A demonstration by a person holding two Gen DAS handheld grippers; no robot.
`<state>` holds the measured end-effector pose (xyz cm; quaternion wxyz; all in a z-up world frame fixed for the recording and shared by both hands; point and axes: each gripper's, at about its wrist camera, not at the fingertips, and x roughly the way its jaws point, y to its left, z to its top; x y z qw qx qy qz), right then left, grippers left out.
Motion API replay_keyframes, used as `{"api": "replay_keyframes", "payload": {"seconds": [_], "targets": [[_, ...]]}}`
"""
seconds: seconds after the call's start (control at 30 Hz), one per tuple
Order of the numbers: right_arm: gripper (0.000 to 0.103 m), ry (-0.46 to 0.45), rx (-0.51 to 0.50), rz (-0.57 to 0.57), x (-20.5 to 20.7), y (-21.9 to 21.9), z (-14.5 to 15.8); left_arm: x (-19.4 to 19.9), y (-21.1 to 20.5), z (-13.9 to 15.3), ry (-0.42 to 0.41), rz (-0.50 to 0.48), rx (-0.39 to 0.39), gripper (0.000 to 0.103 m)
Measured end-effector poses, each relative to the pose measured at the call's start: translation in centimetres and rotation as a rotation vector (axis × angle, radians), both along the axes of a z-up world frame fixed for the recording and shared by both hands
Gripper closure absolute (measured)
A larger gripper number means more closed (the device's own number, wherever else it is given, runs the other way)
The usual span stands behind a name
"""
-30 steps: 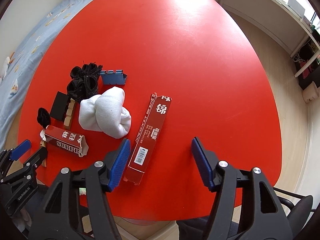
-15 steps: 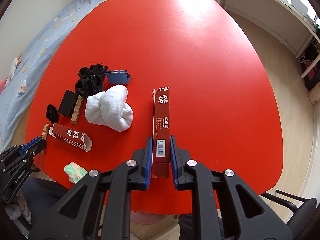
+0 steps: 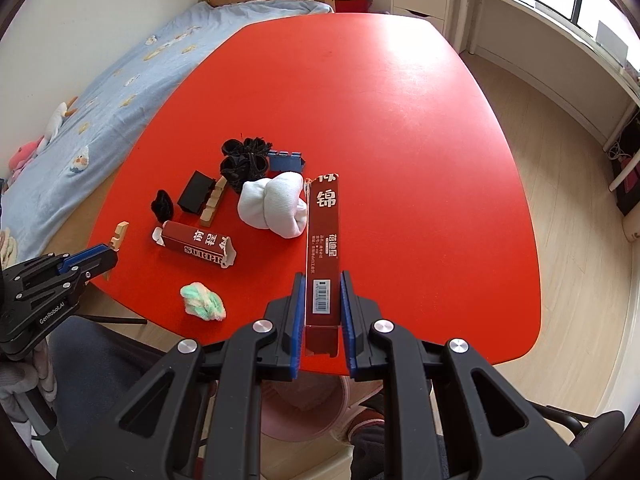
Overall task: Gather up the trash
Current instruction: 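Grasp the long red box with the right gripper and lift it, then carry the red box over the pink wastebasket and open the right gripper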
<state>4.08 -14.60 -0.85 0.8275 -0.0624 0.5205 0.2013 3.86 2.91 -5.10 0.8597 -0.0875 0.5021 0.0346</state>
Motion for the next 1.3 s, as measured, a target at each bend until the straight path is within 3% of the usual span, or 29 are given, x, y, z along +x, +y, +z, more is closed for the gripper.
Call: {"api": "replay_keyframes", "payload": {"seconds": [0.2,0.5,0.9,1.3], "targets": [[0.087,-0.033,0.033,0.046,-3.2,-0.4,1.9,-1.9,-1.6,2.1,-0.044,-0.069,-0.01,0.09],[0.087,-0.034,0.063,0.106,-7.3,-0.9,3.0,-4.7,-3.9,2.9,-0.062,-0.157,-0.05,0.09],[0.087,0.038,0.08,0.158,-12.2,-1.9,1.3,-7.8,-6.0,1.7,-0.023,-0.235,-0.103,0.09],[0.087,0.08,0.098,0.172,-13.0,-1.8,0.1,-8.9,-7.1,1.0,0.005,-0.272,-0.131,0.09]]}}
